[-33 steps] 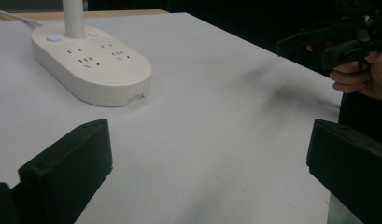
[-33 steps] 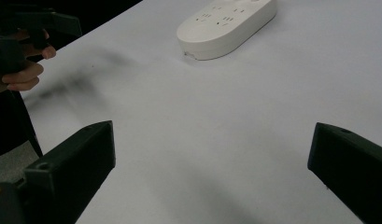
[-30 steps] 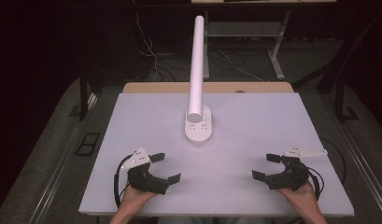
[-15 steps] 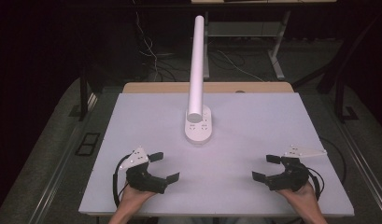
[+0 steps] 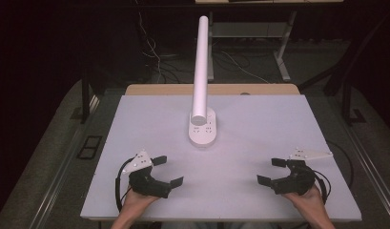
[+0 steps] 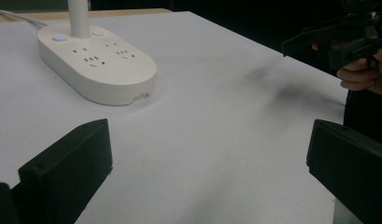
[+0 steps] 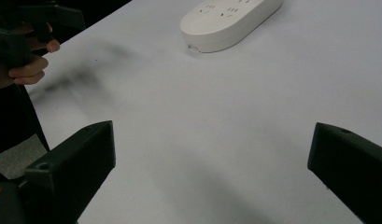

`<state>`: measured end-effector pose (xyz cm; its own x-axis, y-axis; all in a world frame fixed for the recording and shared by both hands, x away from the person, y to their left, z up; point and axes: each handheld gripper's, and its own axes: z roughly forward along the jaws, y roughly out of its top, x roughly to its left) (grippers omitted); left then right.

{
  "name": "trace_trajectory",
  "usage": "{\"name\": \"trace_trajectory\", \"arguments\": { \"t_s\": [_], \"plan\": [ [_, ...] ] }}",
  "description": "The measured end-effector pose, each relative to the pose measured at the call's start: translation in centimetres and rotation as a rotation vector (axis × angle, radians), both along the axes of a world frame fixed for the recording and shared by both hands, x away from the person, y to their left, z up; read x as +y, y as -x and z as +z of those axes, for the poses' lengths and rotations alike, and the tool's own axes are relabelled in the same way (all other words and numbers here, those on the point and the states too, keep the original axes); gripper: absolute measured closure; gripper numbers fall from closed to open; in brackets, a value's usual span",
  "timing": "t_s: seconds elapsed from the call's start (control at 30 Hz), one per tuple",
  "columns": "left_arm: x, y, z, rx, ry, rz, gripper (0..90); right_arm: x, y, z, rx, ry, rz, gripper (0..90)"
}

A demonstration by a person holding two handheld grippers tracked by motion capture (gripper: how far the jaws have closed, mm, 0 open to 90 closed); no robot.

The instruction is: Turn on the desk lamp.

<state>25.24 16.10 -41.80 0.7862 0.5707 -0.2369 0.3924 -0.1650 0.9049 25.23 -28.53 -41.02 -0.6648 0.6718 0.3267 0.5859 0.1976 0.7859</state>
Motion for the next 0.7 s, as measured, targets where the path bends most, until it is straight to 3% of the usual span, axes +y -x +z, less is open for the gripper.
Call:
{"name": "trace_trajectory", "arguments": {
  "t_s": [0.4, 0.7],
  "plan": [
    [0.1, 0.0, 0.0, 0.000, -0.002, 0.001, 0.0, 0.2, -0.7, 0.8, 0.012, 0.012, 0.022, 0.6],
    [0.1, 0.0, 0.0, 0.000, -0.002, 0.002, 0.0, 0.8, -1.9, 2.3, 0.013, 0.028, 0.057, 0.7]
  ]
}}
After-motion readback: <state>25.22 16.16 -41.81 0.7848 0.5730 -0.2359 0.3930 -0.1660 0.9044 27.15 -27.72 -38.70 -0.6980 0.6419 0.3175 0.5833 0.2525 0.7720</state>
